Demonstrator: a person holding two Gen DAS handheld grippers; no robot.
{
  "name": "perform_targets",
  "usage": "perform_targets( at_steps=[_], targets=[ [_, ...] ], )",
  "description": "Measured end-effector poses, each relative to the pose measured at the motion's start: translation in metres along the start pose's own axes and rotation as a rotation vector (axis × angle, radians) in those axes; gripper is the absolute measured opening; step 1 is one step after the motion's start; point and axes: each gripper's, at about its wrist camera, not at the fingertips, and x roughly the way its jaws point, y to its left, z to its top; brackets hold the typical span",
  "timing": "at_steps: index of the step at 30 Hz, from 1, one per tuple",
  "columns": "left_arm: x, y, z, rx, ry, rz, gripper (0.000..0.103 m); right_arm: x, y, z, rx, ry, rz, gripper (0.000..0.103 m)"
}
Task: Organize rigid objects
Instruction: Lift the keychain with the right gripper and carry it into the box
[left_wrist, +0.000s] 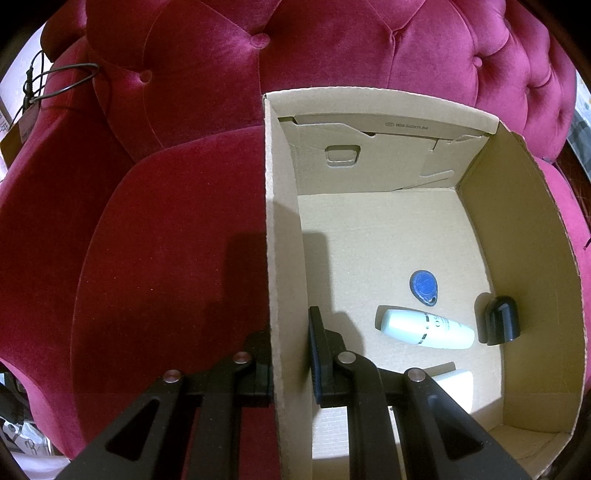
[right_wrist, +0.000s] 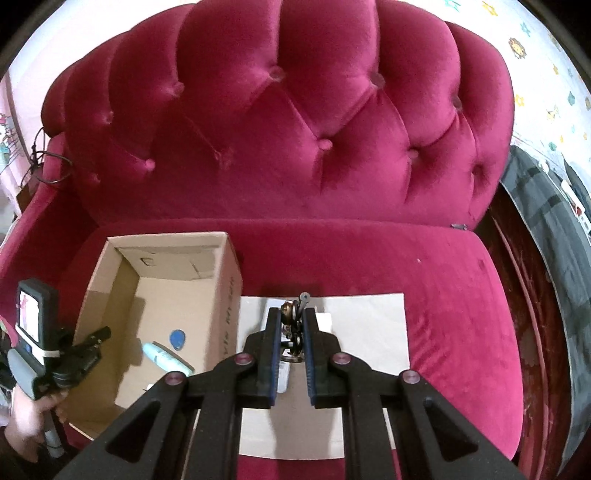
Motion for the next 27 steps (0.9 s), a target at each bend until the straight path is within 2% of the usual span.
perform_targets(
  at_steps=[17, 27],
  targets=[
    [0.000, 0.001, 0.000, -0.002, 0.001, -0.002, 0.015, -0.016, 0.056, 0.024, -0.070, -0.054, 0.091, 0.010],
    [0.000, 0.002, 0.000, -0.001, 0.001, -0.005, 0.015, -0.004, 0.097, 0.025, -0.122, -0.037, 0.153, 0.010]
  ],
)
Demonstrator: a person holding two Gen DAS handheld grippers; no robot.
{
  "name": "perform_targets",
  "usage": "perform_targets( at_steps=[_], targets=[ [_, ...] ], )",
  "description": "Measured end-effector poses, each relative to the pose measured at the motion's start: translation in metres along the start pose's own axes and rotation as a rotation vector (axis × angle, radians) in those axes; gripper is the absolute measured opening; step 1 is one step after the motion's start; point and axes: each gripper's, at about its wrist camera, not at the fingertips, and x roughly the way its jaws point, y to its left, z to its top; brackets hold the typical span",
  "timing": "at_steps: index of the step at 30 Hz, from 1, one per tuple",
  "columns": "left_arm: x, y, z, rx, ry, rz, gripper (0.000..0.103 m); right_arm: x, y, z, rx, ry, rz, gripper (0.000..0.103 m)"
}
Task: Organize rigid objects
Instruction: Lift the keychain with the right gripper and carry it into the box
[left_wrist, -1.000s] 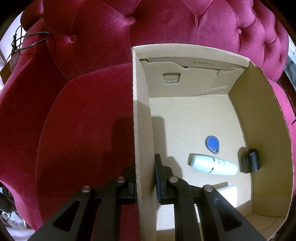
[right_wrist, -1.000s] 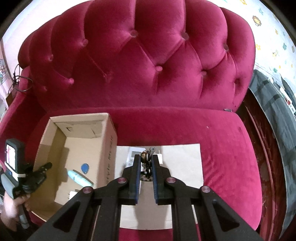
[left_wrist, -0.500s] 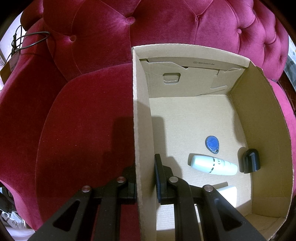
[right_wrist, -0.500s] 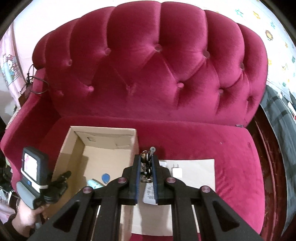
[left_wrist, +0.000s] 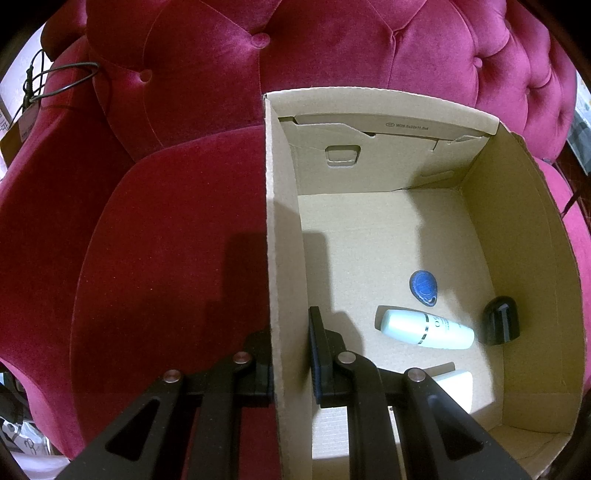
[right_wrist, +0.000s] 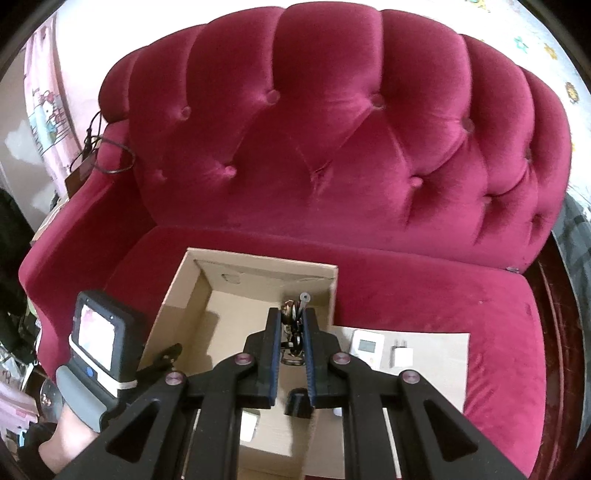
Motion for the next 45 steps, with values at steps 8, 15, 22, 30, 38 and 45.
perform_targets(
  at_steps=[8, 15, 22, 30, 38, 45],
  targets=[
    [0.000, 0.001, 0.000, -0.002, 0.001, -0.004, 0.015, 0.025, 0.020, -0.007, -0.016, 0.041, 0.027, 0.010],
    [0.000, 0.002, 0.000, -0.001, 0.000, -0.005, 0.015, 0.051, 0.029, -0.013, -0.028, 0.084, 0.028, 0.010],
    [0.000, 0.002, 0.000, 0.002, 0.000, -0.007, 0.015, 0.081, 0.034, -0.022, -0.030, 0.138, 0.024, 0.010],
    [0.000, 0.004, 0.001, 0.000, 0.002, -0.010, 0.015, 0.115, 0.033, -0.033, -0.011, 0.203, 0.017, 0.010],
    [0.000, 0.003, 0.001, 0.003, 0.002, -0.008, 0.015, 0.141, 0.032, -0.041, 0.013, 0.270, 0.014, 0.011],
    [0.000, 0.003, 0.001, 0.003, 0.002, -0.008, 0.015, 0.158, 0.030, -0.049, 0.029, 0.314, 0.007, 0.011]
  ],
)
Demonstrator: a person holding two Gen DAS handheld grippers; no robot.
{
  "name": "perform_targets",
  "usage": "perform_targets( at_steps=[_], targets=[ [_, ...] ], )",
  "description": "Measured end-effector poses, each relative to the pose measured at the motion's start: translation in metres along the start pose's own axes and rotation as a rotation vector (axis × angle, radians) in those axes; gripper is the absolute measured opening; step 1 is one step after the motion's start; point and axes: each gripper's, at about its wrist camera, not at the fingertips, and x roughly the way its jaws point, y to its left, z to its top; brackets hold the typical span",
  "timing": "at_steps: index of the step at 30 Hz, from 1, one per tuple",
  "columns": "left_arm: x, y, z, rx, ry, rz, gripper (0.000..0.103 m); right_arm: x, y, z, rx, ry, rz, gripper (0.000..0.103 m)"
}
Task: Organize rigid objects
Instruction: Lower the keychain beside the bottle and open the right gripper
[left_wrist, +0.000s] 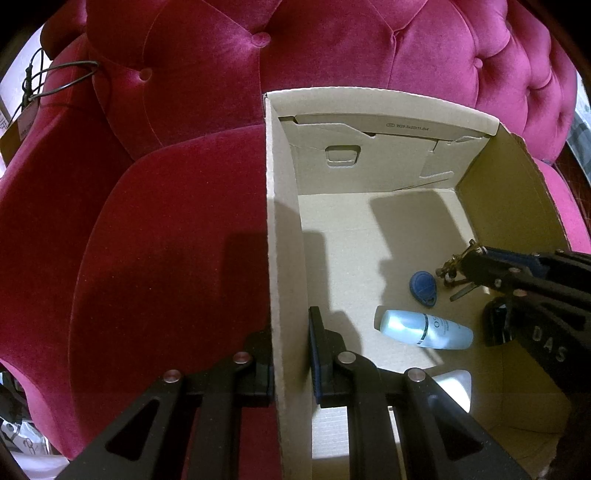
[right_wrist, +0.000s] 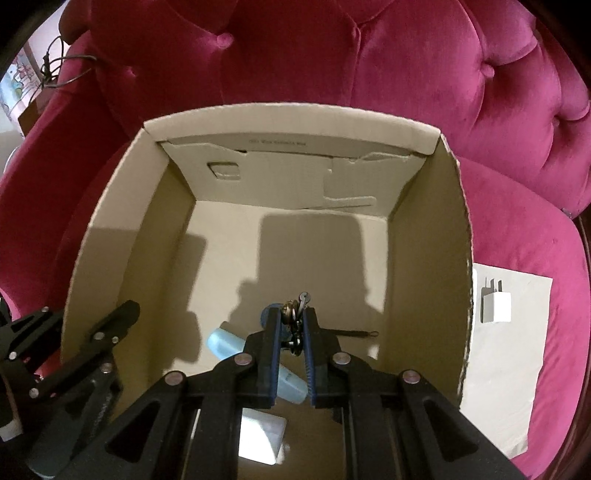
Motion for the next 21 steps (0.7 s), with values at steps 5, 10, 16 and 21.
perform_targets(
  at_steps=[5, 10, 16, 21],
  targets=[
    [0.000, -0.001, 0.000, 0.000, 0.000, 0.000, 0.015, 0.007, -0.003, -0.001, 0.013, 0.016, 0.003, 0.011],
    [0.000, -0.001, 0.000, 0.003, 0.001, 0.004, 0.015, 0.008, -0.003, 0.000, 0.018, 0.015, 0.010, 0.012],
    [0.000, -0.002, 0.000, 0.004, 0.000, 0.004, 0.015, -0.001, -0.003, 0.000, 0.015, -0.011, 0.010, 0.029],
    [0.000, -0.002, 0.000, 0.005, 0.000, 0.006, 0.015, -0.011, 0.000, 0.000, -0.002, -0.036, 0.009, 0.030]
  ],
)
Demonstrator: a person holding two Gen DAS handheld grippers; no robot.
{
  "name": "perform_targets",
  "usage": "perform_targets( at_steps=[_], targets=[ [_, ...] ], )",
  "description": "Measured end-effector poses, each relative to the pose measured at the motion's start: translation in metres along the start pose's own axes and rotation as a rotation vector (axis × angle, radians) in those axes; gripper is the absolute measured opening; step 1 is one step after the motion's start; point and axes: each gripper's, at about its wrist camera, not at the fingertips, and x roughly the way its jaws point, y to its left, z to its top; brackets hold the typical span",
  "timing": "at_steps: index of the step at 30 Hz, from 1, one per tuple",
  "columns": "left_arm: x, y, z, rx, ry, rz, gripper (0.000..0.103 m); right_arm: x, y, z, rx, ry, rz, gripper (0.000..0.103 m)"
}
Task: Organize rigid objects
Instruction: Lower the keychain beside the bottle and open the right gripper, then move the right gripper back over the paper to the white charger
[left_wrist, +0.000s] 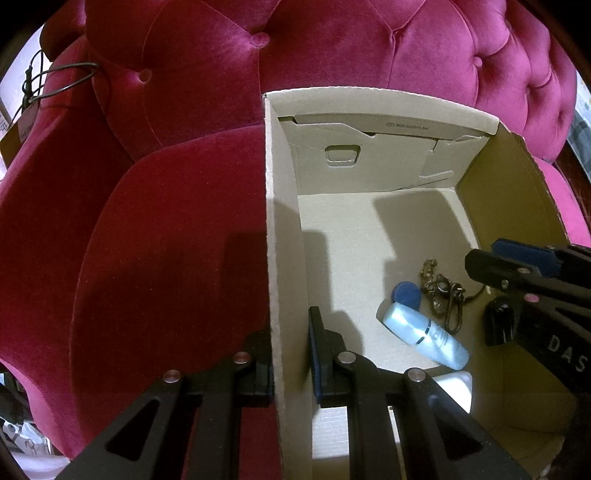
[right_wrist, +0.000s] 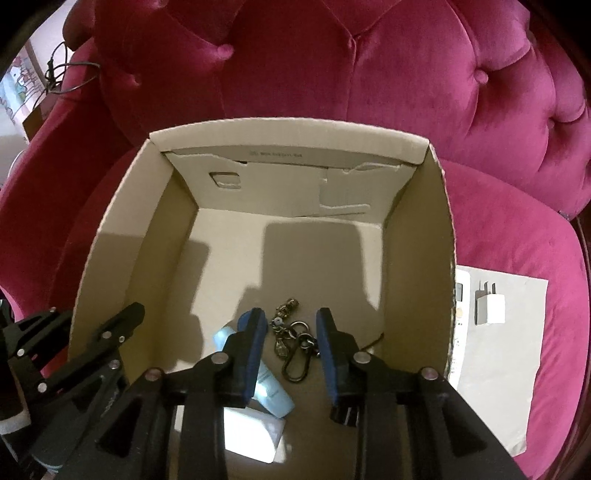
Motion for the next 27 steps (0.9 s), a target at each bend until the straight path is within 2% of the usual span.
perform_targets(
  at_steps=[6, 19, 21, 27],
  targets=[
    [0.000, 0.000, 0.000, -0.001, 0.000, 0.000, 0.015, -0.011, -0.002, 0.001, -0.001, -0.015, -0.002, 0.030],
    [-0.001, -0.001, 0.000, 0.003, 0.000, 0.005, 0.015, -0.054, -0.013, 0.003, 0.005, -0.085, -0.005, 0.044],
    [-0.001, -0.002, 0.000, 0.003, 0.000, 0.007, 0.015, -0.059, -0.015, 0.004, 0.006, -0.097, -0.010, 0.046],
    [-0.001, -0.002, 0.000, 0.004, 0.000, 0.007, 0.015, -0.074, -0.025, 0.006, 0.024, -0.124, -0.007, 0.065]
  ],
)
